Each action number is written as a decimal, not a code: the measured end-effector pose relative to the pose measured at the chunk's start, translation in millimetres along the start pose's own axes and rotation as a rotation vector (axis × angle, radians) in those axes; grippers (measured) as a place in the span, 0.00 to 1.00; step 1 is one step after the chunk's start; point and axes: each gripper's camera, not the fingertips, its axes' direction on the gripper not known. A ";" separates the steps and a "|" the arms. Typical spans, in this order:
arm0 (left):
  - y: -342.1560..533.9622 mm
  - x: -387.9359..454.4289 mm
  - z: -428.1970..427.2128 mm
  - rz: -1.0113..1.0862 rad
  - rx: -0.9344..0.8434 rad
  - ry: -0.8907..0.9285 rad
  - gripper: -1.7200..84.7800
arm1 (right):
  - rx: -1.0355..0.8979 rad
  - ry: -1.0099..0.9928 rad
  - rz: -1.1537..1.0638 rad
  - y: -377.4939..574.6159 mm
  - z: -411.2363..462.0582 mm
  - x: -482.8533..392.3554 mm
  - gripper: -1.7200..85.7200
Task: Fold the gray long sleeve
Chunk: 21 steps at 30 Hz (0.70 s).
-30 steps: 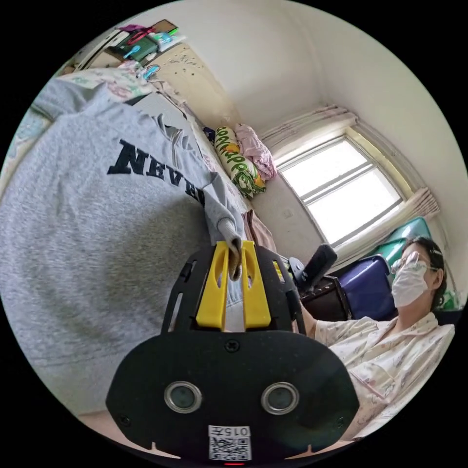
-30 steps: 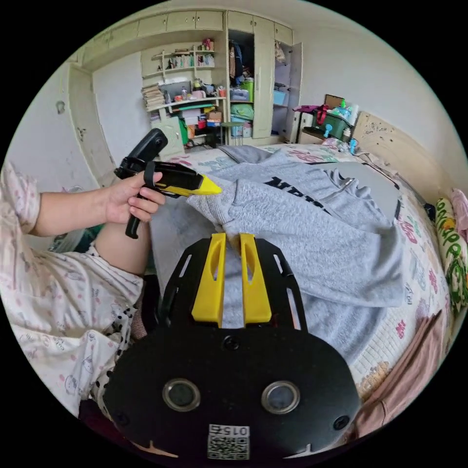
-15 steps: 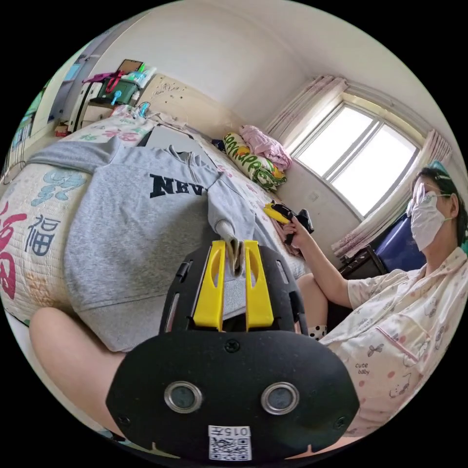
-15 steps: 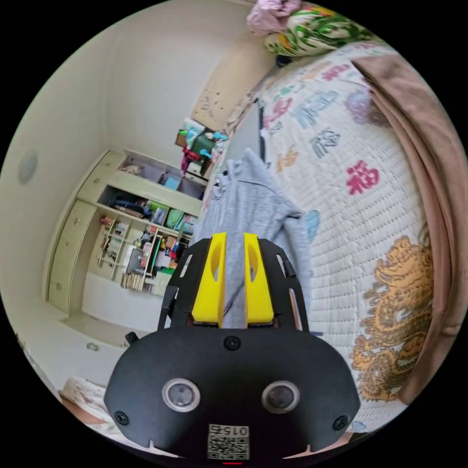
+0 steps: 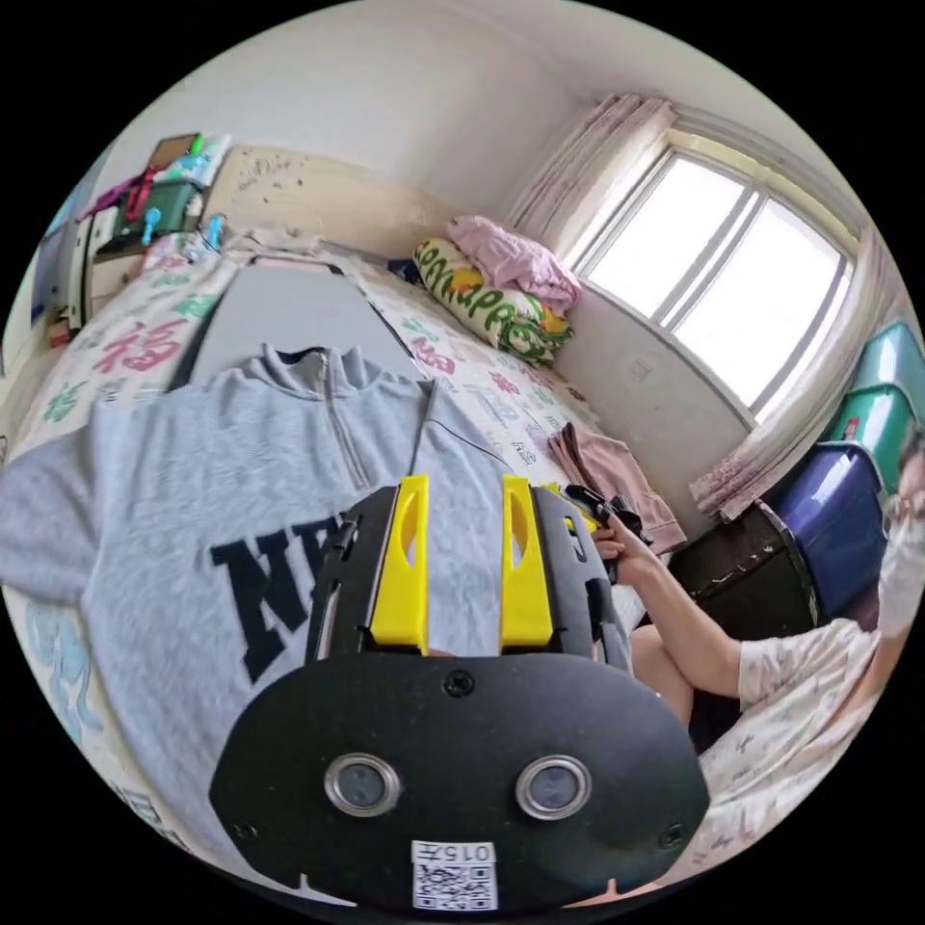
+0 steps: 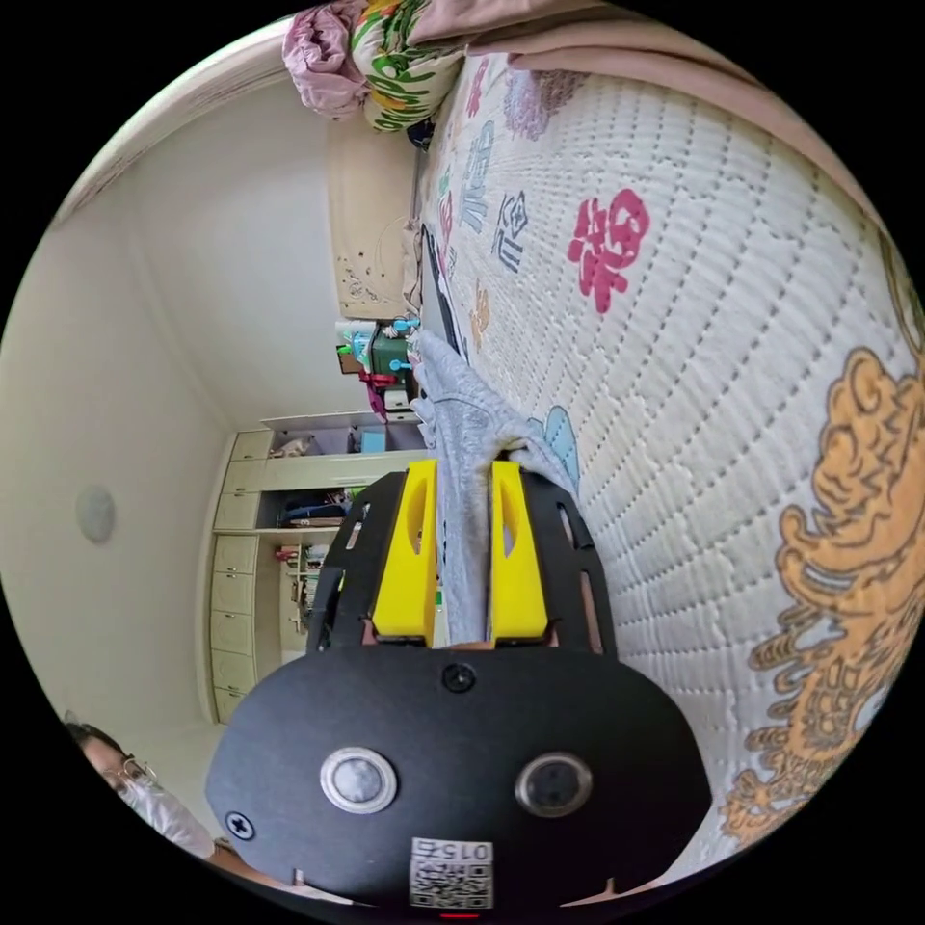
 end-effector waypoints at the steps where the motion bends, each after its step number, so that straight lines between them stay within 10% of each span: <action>1: -36.5 -6.9 49.3 -0.017 -0.040 0.001 0.15 | -0.002 -0.007 0.005 -12.8 -1.2 -12.1 0.10; 11: -177.2 -44.9 346.1 -0.090 -0.284 -0.044 0.15 | -0.016 -0.090 0.104 -106.5 -31.5 -79.0 0.04; 21: -240.4 -15.5 404.0 0.049 -0.239 -0.021 0.05 | 0.071 -0.158 0.163 -157.9 -56.7 -74.7 0.03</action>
